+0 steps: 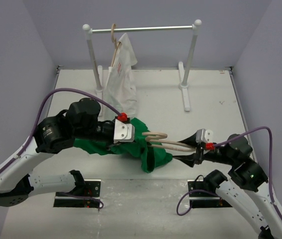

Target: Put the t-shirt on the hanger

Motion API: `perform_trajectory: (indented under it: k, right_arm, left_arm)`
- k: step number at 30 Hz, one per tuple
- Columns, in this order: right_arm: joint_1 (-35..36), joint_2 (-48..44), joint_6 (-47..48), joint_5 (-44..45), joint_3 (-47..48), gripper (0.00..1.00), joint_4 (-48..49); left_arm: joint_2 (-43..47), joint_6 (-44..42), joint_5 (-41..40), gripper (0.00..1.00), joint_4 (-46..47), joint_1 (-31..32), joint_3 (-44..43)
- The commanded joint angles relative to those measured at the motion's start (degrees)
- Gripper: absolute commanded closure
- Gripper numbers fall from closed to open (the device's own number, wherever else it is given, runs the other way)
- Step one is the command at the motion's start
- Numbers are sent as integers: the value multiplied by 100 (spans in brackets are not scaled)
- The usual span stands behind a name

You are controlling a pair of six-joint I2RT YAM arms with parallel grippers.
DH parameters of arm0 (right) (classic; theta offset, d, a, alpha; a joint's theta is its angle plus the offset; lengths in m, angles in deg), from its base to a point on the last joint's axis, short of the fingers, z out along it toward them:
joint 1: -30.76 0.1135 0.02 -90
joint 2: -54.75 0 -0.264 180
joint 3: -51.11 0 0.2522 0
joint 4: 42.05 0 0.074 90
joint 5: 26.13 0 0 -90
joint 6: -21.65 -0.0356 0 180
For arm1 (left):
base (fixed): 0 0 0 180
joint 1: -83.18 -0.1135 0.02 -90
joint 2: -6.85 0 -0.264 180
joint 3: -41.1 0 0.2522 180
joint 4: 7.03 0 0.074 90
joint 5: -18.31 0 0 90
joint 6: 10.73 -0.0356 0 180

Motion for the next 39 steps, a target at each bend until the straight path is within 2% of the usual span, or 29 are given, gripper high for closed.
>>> perform_trajectory:
  k: [1, 2, 3, 6, 8, 11, 14, 16, 19, 20, 23, 26, 28, 29, 31, 35, 39]
  right_arm:
    - [34, -147, -1661, 1701, -90, 16, 893]
    - [38, -176, -2311, 2486, -70, 1, 729]
    - [38, -221, -2734, 2905, -59, 1, 561]
    - [38, -558, -3573, 3261, -295, 1, 377]
    - [38, -1163, -4035, 3036, -726, 1, 631]
    - [38, -1717, -5125, 3143, -1252, 2, 1080]
    - [38, -1524, -5816, 3258, -1473, 11, 1115]
    - [38, -1223, -6090, 3196, -1567, 13, 1222]
    - [38, -1334, -6378, 4621, -1447, 10, 543]
    - [38, -1622, -6398, 4961, -1445, 9, 394]
    - [38, -2044, -6513, 5499, -1317, 9, -136]
    - [38, -2132, -6511, 5267, -1345, 9, -136]
    - [38, -2055, -6323, 4418, -1625, 14, 364]
    - [31, -1572, -6331, 3933, -1719, 17, 862]
    - [39, -857, -6311, 3385, -1641, 23, 1202]
    - [61, 13, -6158, 2931, -1609, 39, 1809]
    - [209, 569, -6093, 2751, -1757, 46, 2237]
  left_arm:
    - [311, 240, -696, 100, 1036, -2, 343]
    - [389, 350, -819, 100, 1202, -2, 433]
    - [428, 385, -887, 100, 1259, -2, 462]
    - [452, 466, -1107, 100, 1318, -2, 497]
    - [415, 567, -1280, 100, 1335, -2, 500]
    - [392, 961, -1826, 100, 1508, -2, 558]
    - [347, 1323, -1858, 100, 1677, -2, 637]
    - [268, 1441, -1807, 100, 1728, -2, 666]
    - [97, 1506, -1939, 100, 1643, -3, 658]
    - [28, 1540, -2151, 100, 1626, -11, 649]
    - [77, 1668, -2943, 100, 1734, -2, 657]
    - [242, 1733, -3183, 100, 2109, -2, 865]
    - [296, 1726, -2875, 100, 2231, -2, 919]
    - [280, 1725, -2332, 100, 2377, -9, 963]
    - [231, 1764, -1959, 100, 2524, -3, 983]
    - [95, 1804, -1870, 100, 2583, -6, 978]
    - [54, 1821, -1892, 100, 2656, -2, 993]
